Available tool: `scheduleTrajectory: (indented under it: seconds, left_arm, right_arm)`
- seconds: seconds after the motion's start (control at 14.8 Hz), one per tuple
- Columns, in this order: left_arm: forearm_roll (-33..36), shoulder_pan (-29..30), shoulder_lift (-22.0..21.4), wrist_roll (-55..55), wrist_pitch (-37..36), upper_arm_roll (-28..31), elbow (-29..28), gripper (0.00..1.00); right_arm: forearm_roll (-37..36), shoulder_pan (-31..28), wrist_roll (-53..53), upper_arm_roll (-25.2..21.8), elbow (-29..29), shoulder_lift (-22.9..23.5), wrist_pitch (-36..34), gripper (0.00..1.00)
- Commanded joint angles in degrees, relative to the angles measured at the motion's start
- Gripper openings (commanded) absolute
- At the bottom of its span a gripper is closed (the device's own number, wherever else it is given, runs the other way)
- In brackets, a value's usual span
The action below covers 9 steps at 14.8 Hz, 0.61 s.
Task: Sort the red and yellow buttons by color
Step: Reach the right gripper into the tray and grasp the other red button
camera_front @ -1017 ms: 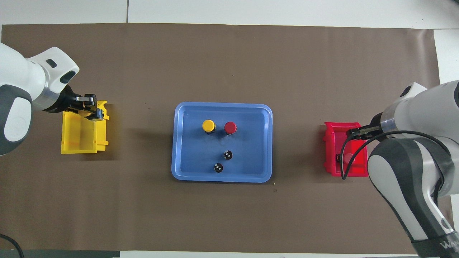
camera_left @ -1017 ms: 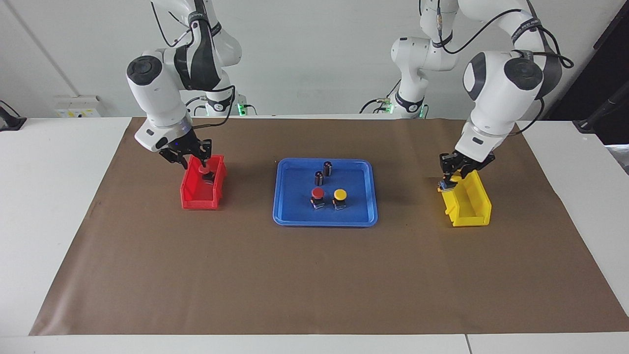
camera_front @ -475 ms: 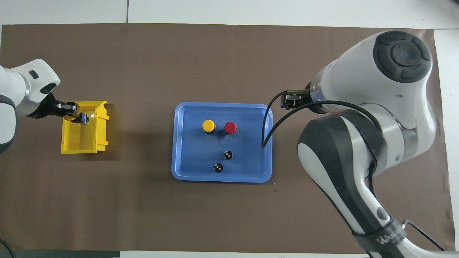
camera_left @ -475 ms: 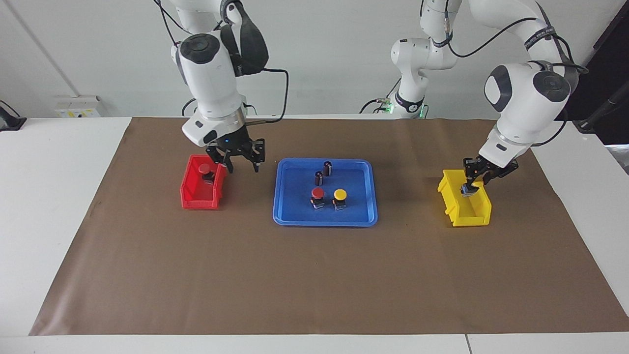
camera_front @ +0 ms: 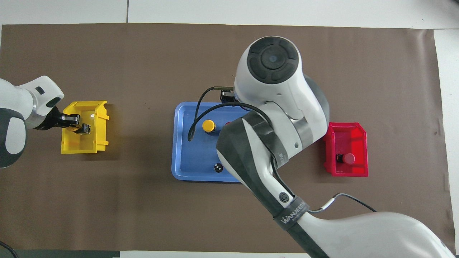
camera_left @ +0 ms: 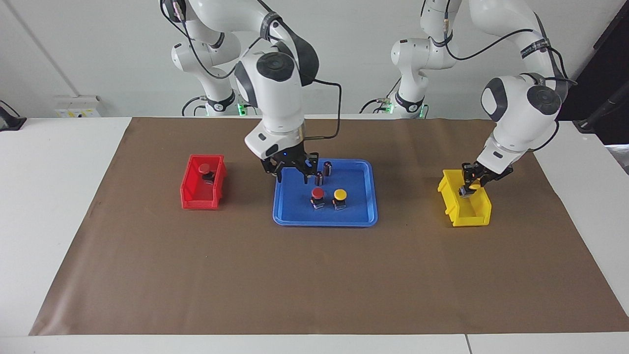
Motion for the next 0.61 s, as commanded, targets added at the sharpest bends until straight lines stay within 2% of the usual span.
scheduleTrajectory:
  seconds: [0.0, 0.2, 0.41, 0.54]
  left_arm:
    - [1.5, 0.7, -2.9, 0.4, 6.2, -0.5, -7.0, 0.02]
    - [1.5, 0.7, -2.8, 0.3, 6.9, -0.5, -8.2, 0.02]
    - [1.5, 1.8, -2.9, 0.4, 7.0, -0.6, -9.3, 0.09]
    - [1.5, 1.9, -2.9, 0.4, 7.0, -0.6, -9.4, 0.25]
  right_arm:
    - [-3.8, 2.0, 2.5, 0.0, 7.5, 7.7, -0.3, 0.73]
    - [-4.5, 2.0, 2.5, 0.1, 4.8, 7.4, 1.5, 0.73]
    - [-4.0, 2.0, 2.5, 0.1, -1.9, 5.1, 6.2, 0.74]
    - [-3.7, 1.9, 2.5, 0.2, -4.1, 4.4, 7.8, 0.74]
